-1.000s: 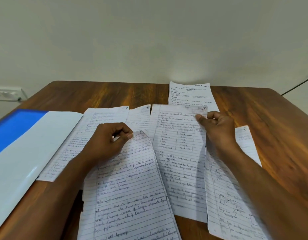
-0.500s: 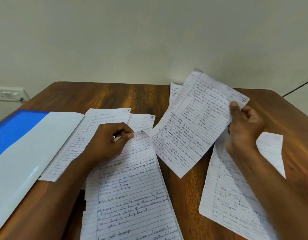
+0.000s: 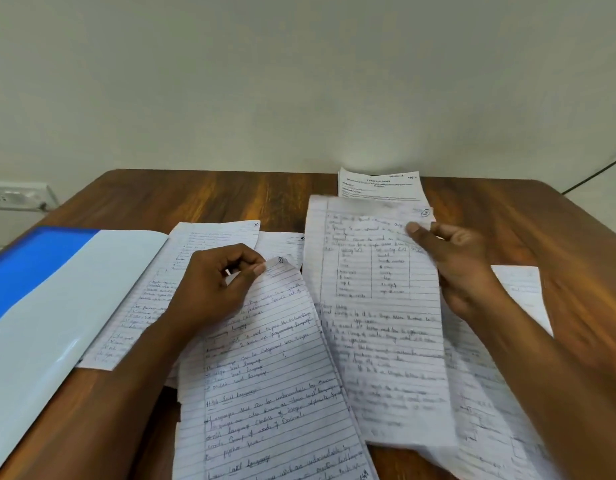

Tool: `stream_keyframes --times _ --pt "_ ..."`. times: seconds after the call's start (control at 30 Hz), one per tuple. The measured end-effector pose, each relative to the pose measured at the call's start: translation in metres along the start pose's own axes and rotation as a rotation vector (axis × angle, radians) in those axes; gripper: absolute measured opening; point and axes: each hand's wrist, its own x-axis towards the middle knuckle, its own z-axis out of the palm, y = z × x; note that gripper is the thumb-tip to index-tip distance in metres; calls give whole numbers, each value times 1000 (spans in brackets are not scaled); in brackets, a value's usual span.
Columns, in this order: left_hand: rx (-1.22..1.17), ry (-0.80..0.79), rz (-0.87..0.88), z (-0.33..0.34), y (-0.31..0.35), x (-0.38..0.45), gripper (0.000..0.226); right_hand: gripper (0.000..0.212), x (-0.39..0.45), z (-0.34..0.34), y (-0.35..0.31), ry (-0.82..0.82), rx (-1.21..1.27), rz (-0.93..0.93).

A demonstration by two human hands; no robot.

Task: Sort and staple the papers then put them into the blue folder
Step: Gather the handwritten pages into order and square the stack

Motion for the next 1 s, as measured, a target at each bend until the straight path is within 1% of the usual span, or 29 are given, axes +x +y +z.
stream_keyframes --times 0.1,0.17,0.23,0.27,0.4,0.53,0.63,0.73,0.8,0.87,1.0 --pt "-13 11 14 3 2 -1 12 33 -4 4 5 -113 -124 3" --pt "-11 23 21 6 3 -1 13 24 -11 10 8 -164 -180 -28" --pt "1 35 21 9 4 -1 14 11 -19 19 12 -209 -162 -46" --pt "8 35 16 11 5 -2 13 10 -22 24 15 -224 -131 -44" --pt "38 46 -13 18 7 -8 6 20 -34 43 25 -314 -31 -2" --pt "76 54 -6 29 6 -4 1 22 -39 47 32 -300 -38 49" --pt "108 43 11 36 9 -3 3 19 -44 51 35 -308 -90 59" --pt "84 50 13 41 12 -5 4 15 -49 58 38 -339 -121 50" --pt "48 48 14 43 14 -7 6 18 -53 61 39 -389 -176 17" --pt "14 20 3 45 14 -7 6 26 -58 65 37 -434 -226 -21" --pt "11 -1 2 46 19 -8 6 37 -62 68 35 -505 -308 -38"
